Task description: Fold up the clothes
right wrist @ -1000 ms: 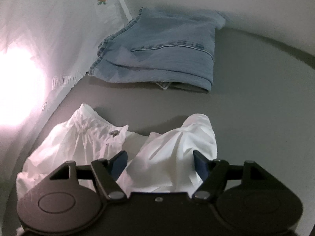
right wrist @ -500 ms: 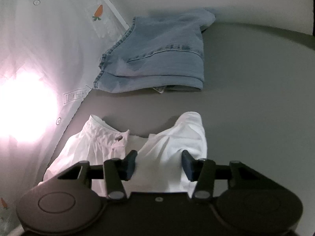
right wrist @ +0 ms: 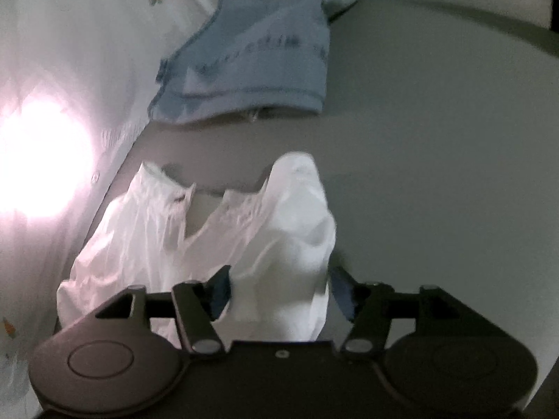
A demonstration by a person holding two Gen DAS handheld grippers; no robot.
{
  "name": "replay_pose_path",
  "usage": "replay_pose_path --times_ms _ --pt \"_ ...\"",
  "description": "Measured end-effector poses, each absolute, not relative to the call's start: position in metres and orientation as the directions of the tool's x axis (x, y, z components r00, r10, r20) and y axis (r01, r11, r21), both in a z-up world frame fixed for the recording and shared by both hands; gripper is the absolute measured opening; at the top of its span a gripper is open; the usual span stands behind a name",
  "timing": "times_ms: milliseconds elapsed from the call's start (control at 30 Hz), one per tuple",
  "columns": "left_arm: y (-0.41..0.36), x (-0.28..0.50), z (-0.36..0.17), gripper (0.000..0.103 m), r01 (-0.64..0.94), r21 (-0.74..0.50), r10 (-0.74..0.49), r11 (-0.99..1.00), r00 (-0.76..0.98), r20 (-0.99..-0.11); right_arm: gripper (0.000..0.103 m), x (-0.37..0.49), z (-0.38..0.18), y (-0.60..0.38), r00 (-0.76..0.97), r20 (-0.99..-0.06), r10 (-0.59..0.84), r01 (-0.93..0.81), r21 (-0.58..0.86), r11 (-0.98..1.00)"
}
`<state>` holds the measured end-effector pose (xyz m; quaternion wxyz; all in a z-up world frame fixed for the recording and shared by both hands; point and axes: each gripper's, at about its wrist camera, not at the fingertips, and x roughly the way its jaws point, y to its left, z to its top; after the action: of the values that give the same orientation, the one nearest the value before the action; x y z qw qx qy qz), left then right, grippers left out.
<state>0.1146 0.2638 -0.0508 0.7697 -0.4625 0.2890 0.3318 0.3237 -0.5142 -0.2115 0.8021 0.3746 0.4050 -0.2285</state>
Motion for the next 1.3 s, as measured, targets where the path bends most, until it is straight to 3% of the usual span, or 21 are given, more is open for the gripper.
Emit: replay_pose_path --times_ms 233,267,333,400,533,700,867,1000,1133,1233,1300 --pt "0.264 0.107 -0.074 0.002 -0.79 -0.514 0.24 0.333 0.599 -0.764 0.08 0.325 -0.225 -0.517 0.546 -0.838 -0.014 0.659 0.419 0.625" --pt "0.264 0.106 -0.074 0.002 -0.786 -0.519 0.24 0.336 0.604 -0.76 0.073 0.326 -0.225 -0.518 0.555 -0.832 -0.002 0.653 0.434 0.62" --pt "0.269 0.112 -0.075 0.002 -0.785 -0.521 0.236 0.335 0.605 -0.76 0.037 0.327 -0.225 -0.522 0.597 -0.801 0.04 0.627 0.498 0.599" --pt "0.274 0.124 -0.072 0.002 -0.779 -0.523 0.232 0.346 0.611 -0.757 0.022 0.325 -0.218 -0.523 0.641 -0.766 0.047 0.623 0.555 0.552" --pt "0.282 0.175 -0.049 0.002 -0.729 -0.531 0.209 0.432 0.654 -0.728 0.015 0.339 -0.183 -0.513 0.759 -0.65 0.049 0.515 0.644 0.565" --pt "0.303 0.303 -0.004 0.002 -0.633 -0.524 0.181 0.57 0.718 -0.672 0.013 0.413 -0.106 -0.484 0.877 -0.47 0.101 0.304 0.705 0.641" --pt "0.324 0.432 0.065 0.002 -0.488 -0.606 0.133 0.629 0.835 -0.534 0.011 0.51 -0.012 -0.458 0.956 -0.273 0.105 0.144 0.751 0.644" --pt "0.327 0.493 0.149 0.002 -0.351 -0.648 0.137 0.676 0.924 -0.357 0.011 0.556 0.083 -0.446 0.992 -0.06 0.107 -0.023 0.767 0.642" --pt "0.327 0.48 0.21 0.002 -0.227 -0.67 0.146 0.707 0.973 -0.176 0.011 0.541 0.135 -0.44 0.986 0.102 0.132 -0.165 0.715 0.68" --pt "0.331 0.435 0.215 0.002 -0.187 -0.693 0.16 0.696 0.982 -0.103 0.011 0.511 0.138 -0.447 0.982 0.139 0.129 -0.19 0.676 0.712" --pt "0.332 0.402 0.201 0.002 -0.197 -0.703 0.17 0.683 0.979 -0.109 0.011 0.486 0.12 -0.46 0.988 0.112 0.107 -0.155 0.668 0.728"
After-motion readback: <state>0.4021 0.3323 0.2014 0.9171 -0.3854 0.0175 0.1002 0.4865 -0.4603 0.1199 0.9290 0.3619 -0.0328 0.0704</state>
